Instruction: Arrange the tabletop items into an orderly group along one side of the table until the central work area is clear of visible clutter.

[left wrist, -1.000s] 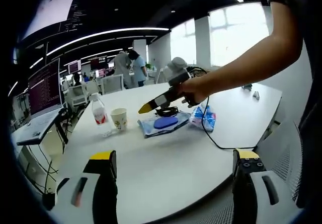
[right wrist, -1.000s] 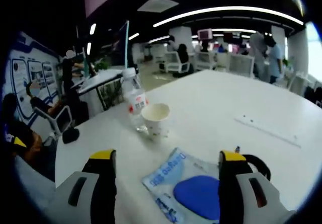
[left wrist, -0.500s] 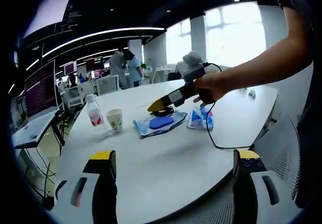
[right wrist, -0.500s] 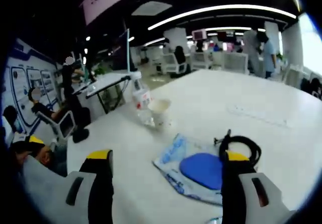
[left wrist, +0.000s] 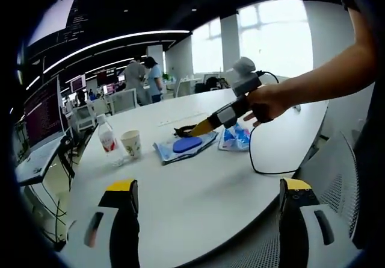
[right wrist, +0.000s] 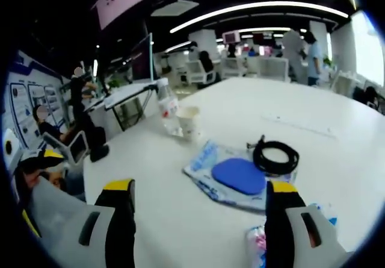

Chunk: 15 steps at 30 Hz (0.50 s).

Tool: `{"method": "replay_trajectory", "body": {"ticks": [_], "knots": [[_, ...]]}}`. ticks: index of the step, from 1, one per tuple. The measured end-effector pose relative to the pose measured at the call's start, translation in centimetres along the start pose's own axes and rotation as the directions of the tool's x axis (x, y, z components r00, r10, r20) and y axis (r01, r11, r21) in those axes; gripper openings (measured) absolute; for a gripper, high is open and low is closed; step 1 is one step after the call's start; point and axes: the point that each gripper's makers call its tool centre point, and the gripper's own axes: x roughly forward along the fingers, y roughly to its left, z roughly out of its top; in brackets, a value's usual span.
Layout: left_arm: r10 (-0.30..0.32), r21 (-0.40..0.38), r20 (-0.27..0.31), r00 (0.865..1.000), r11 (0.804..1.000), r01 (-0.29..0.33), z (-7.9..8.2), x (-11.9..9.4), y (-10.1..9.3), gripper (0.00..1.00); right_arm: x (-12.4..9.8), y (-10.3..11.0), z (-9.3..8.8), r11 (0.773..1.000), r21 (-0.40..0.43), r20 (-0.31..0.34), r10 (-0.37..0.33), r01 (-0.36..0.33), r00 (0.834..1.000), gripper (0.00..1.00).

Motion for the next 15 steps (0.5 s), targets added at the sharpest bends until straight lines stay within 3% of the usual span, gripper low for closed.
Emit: {"method": "replay_trajectory", "body": {"ticks": [8,11,15], "knots": [[-0.037,0.009,0.020,0.999,0.999,0.037,1.3,1.5,-0.5,1.00,-2.0,-2.0,-1.1,0.999,0.030,-0.001,-0.045,0.045,0.999,0.87],[-0.071,-0.055,0.052,0.996,0.996,0.074,2.1,2.6,-0.9,1.00,-2.7,-2.9,-1.2,0.996,0.050,0.004,-0.068,0.068,0.998,0.87],[-0.093,-0.033,0.064,0.994,0.995,0.095,3.6,4.3,-0.6,1.00,-3.3,-3.6,-1.1,0.994,0.060,0.009,-0.088,0.087,0.996,0.87]]}}
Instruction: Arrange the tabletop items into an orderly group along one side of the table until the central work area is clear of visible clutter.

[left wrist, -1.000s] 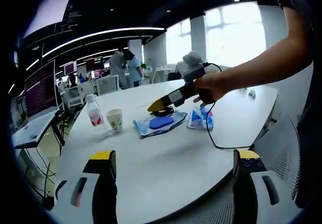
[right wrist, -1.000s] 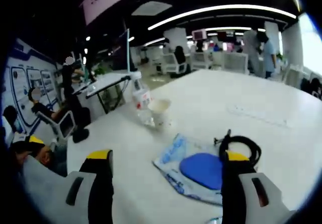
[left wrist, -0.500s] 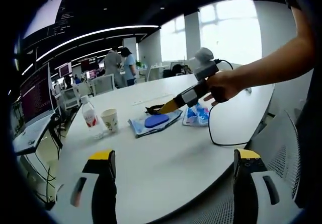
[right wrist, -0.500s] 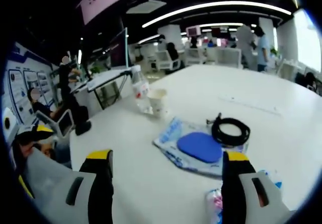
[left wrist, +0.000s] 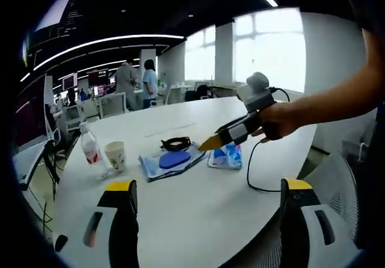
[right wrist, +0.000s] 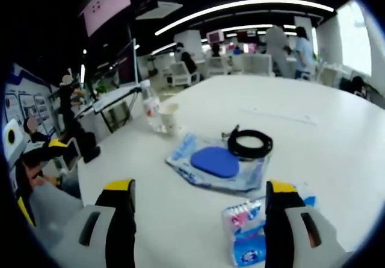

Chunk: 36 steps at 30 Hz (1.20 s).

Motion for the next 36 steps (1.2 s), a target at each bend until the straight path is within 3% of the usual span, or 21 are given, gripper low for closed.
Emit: {"method": "replay_trajectory", "body": {"ticks": [11,26,29,36], "knots": [[-0.028,-0.028,0.076,0.997,0.999,0.031,4.4,5.0,3.2,1.00,-0.6,-2.5,0.9,0.998,0.036,0.026,-0.052,0.051,0.998,0.86],[-0.018,-0.119,0.108,0.994,0.992,0.031,6.5,9.9,6.6,0.99,-0.2,-4.6,2.0,0.994,0.036,0.032,-0.100,0.099,0.994,0.84],[-0.030,-0.067,0.092,0.995,0.997,0.036,6.7,10.9,6.5,0.99,0.0,-5.0,2.1,0.994,0.039,0.031,-0.102,0.101,0.994,0.84],[-0.049,-0.105,0.115,0.992,0.993,0.062,7.7,13.1,6.6,0.99,0.4,-5.9,1.6,0.992,0.041,0.009,-0.116,0.116,0.993,0.82]]}}
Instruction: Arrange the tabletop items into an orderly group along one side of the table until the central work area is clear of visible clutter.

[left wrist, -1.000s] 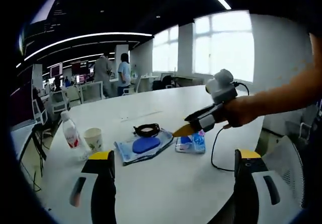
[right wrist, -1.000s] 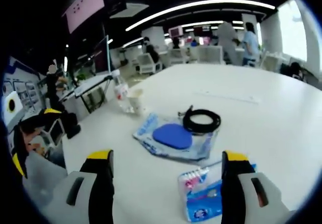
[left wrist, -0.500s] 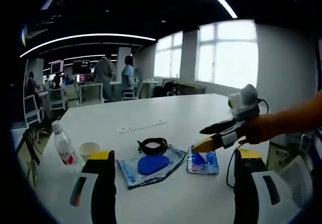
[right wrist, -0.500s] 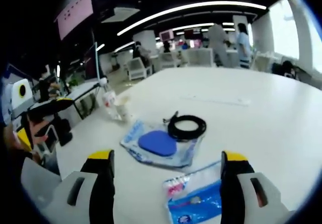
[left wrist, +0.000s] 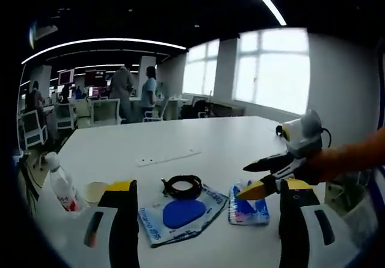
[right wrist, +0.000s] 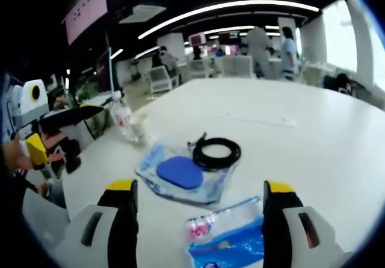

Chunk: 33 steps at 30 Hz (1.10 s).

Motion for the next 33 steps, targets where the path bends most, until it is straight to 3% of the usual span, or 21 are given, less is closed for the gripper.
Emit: {"method": "replay_trajectory", "body": {"ticks": [7,15,33], "knots": [[0.026,-0.089,-0.004,1.000,0.996,-0.026,-0.5,2.3,1.1,0.97,0.5,-1.4,-0.7,0.999,0.023,-0.027,-0.025,0.026,0.999,0.79],[0.060,-0.185,-0.039,0.997,0.980,-0.066,-2.1,4.4,2.6,0.95,1.4,-2.9,-0.6,0.998,0.042,-0.047,-0.046,0.048,0.998,0.79],[0.107,-0.281,-0.107,0.989,0.950,-0.133,-4.5,8.8,6.2,0.87,5.1,-4.6,0.2,0.996,0.065,-0.086,-0.052,0.057,0.995,0.75]]}}
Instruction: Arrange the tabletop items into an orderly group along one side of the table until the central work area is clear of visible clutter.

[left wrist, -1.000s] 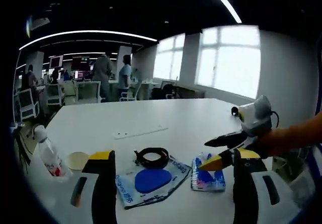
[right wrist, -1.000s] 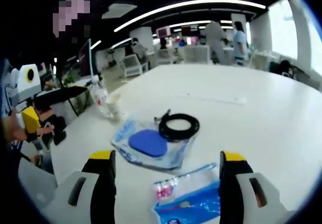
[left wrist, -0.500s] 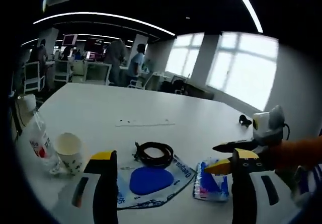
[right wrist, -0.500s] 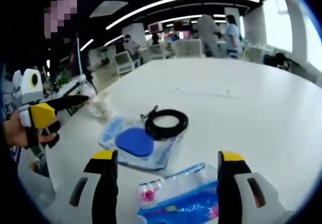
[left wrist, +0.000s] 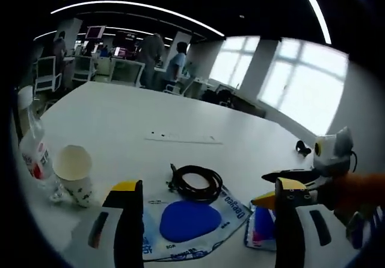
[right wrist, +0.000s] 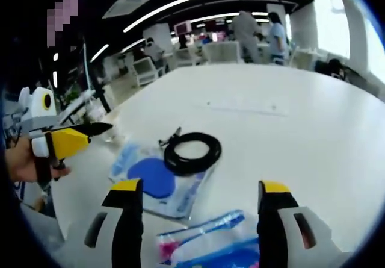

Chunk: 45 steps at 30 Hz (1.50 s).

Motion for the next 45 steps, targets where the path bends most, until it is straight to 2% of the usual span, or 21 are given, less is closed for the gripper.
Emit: {"method": "replay_trajectory", "body": {"ticks": [8,11,17,28,33,37,39,45], "knots": [[0.022,-0.047,-0.010,1.000,0.999,-0.022,0.1,2.2,1.5,0.84,2.2,-0.8,0.6,0.999,0.043,-0.003,-0.004,0.004,1.000,0.71],[0.027,-0.057,-0.014,1.000,0.998,-0.028,0.1,2.9,2.0,0.80,2.9,-1.0,0.7,0.999,0.044,-0.011,-0.005,0.006,1.000,0.69],[0.062,-0.100,-0.028,0.998,0.993,-0.064,-0.6,4.1,3.2,0.78,4.5,-1.7,1.2,0.998,0.058,-0.017,-0.014,0.015,1.000,0.66],[0.119,-0.155,-0.076,0.990,0.979,-0.130,-2.0,6.4,4.9,0.72,7.6,-1.7,1.8,0.998,0.067,-0.040,-0.007,0.010,0.999,0.60],[0.128,-0.116,-0.104,0.986,0.983,-0.139,-2.4,7.2,4.9,0.68,8.4,-1.8,2.0,0.997,0.069,-0.053,-0.010,0.014,0.999,0.56],[0.134,-0.119,-0.109,0.985,0.982,-0.147,-2.4,8.0,5.2,0.64,9.0,-1.9,1.9,0.997,0.075,-0.068,-0.020,0.025,0.998,0.53],[0.138,-0.095,-0.128,0.982,0.984,-0.151,-2.8,8.4,5.2,0.63,9.2,-2.0,1.7,0.997,0.073,-0.084,-0.029,0.036,0.996,0.52],[0.141,-0.087,-0.169,0.976,0.984,-0.157,-4.1,9.2,5.1,0.61,9.7,-1.8,1.6,0.995,0.088,-0.092,-0.037,0.045,0.995,0.47]]}}
